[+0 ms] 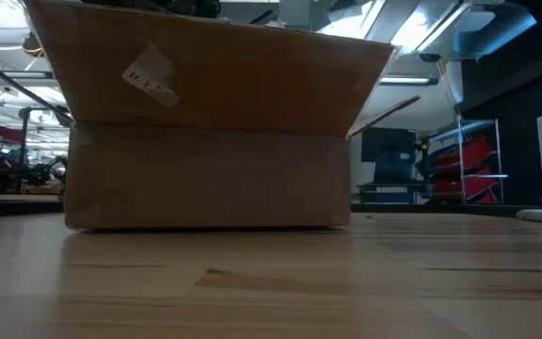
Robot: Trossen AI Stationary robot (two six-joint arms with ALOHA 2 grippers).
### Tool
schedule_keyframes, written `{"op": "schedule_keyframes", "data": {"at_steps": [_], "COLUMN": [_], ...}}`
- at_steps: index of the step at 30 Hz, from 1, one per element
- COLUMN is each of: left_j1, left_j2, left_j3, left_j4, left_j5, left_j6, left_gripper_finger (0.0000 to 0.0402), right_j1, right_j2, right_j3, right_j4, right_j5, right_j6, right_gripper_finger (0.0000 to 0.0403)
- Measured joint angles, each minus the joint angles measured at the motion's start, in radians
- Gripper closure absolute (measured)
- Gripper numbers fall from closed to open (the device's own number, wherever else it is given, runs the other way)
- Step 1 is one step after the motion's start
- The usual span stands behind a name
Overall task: Unpack boxes
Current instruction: Put the white adapter into the transparent zip bag
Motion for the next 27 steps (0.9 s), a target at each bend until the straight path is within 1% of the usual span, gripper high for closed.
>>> {"op": "schedule_keyframes", "data": {"at_steps": [11,15,25,27], "left_j1": [0.000,0.000,0.002,0.002], "left_j2": [0.000,0.000,0.000,0.000], "left_j3": [0.000,0.000,0.000,0.000], "left_j4": [-0.035,-0.034,-0.033,-0.033], "left_j5": [-0.001,-0.001,-0.001,-0.001], "left_j6": [0.000,0.000,0.001,0.000], "left_gripper_finger": [0.0402,0.0402,0.0402,0.0402], "right_j1": [-0.046,-0.049,-0.058,-0.057], "right_j2": [-0.006,-0.010,-0.010,-0.011], "right_j3": [-0.020,-0.020,-0.020,-0.028], "right_j4": [-0.073,-0.077,-0.068,-0.041], "right_j5": [-0.063,-0.088,-0.092,-0.104], "right_j6": [-0.023,-0.028,-0.037,-0.036], "right_gripper_finger": [0.0222,0.0222,0.0222,0.0222]}}
